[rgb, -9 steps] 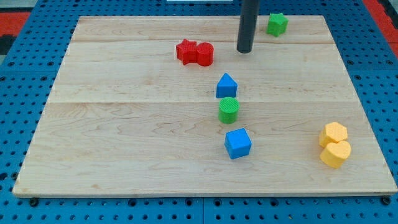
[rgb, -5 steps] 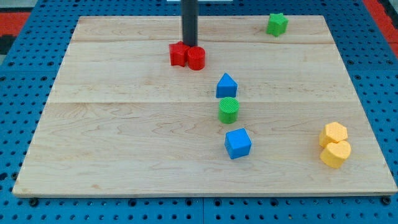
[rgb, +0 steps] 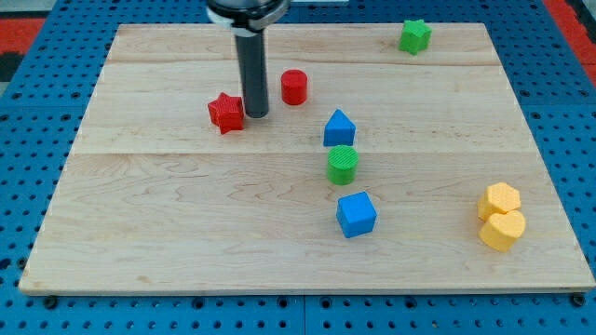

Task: Place the red blocks to the center left side

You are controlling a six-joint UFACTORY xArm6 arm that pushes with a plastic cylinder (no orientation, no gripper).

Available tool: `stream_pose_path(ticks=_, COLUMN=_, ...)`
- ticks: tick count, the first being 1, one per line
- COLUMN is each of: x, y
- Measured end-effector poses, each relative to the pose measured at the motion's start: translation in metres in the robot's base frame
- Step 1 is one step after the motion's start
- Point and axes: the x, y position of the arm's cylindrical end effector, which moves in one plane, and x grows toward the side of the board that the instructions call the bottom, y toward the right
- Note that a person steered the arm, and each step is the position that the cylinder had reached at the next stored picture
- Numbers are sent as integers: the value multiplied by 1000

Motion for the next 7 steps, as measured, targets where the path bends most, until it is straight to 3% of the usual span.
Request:
stream_pose_path(ticks=1, x=-12, y=-83)
stream_pose_path(ticks=2, x=-14, y=-132)
stream_pose_path(ticks=5, x=-2, y=77)
stream_pose_path(ticks=6, x=-47, y=79)
stream_pose_path(ticks=7, x=-62, y=79)
